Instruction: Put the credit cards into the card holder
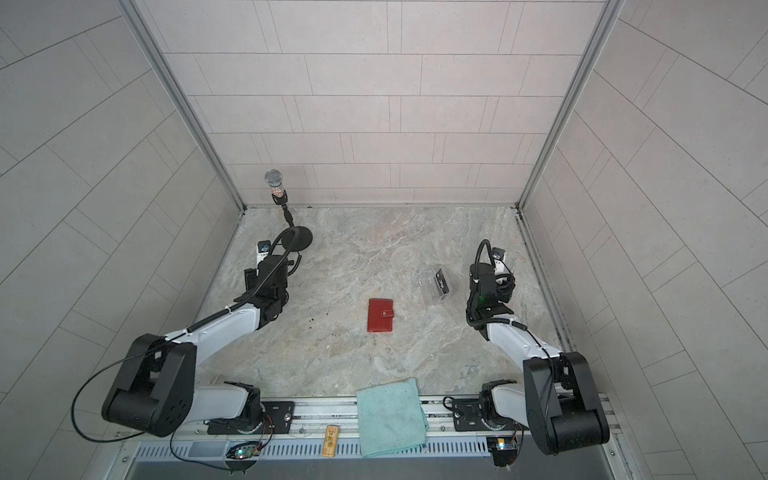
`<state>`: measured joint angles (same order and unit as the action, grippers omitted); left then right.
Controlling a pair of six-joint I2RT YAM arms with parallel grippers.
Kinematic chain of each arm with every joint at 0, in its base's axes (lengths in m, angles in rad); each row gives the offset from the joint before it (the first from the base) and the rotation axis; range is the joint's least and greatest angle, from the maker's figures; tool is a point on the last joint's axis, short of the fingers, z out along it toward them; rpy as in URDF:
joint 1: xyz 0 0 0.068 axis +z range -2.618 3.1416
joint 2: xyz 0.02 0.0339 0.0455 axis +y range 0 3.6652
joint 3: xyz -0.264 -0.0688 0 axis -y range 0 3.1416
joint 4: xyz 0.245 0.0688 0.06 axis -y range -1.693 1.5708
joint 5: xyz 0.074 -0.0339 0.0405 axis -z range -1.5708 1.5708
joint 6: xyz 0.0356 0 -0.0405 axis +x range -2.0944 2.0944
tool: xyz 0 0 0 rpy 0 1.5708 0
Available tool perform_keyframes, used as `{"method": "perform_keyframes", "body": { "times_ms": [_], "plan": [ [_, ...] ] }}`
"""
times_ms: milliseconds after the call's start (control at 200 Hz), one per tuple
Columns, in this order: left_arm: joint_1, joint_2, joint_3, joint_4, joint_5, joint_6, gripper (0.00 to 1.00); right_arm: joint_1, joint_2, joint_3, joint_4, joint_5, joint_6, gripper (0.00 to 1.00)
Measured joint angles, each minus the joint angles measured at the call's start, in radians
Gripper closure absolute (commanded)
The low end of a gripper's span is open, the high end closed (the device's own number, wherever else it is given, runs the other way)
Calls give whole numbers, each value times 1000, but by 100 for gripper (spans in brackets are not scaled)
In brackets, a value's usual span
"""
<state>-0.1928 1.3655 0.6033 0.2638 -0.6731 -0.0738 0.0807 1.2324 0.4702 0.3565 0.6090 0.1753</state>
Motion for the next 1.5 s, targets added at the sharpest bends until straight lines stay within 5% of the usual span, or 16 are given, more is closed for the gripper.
{"method": "perform_keyframes", "body": {
  "times_ms": [245,621,961,1496],
  "plan": [
    [70,31,-44,101,103,22,0,-21,89,-3,70,-51,-27,36],
    [201,79,-182,403,373,-9,0,-77,159,-71,278,-213,-48,34],
    [206,138,-220,593,562,-1,0,-106,191,-142,478,-369,-37,33],
    [207,218,-237,678,581,12,0,-110,338,-205,752,-495,-55,21]
  ]
}}
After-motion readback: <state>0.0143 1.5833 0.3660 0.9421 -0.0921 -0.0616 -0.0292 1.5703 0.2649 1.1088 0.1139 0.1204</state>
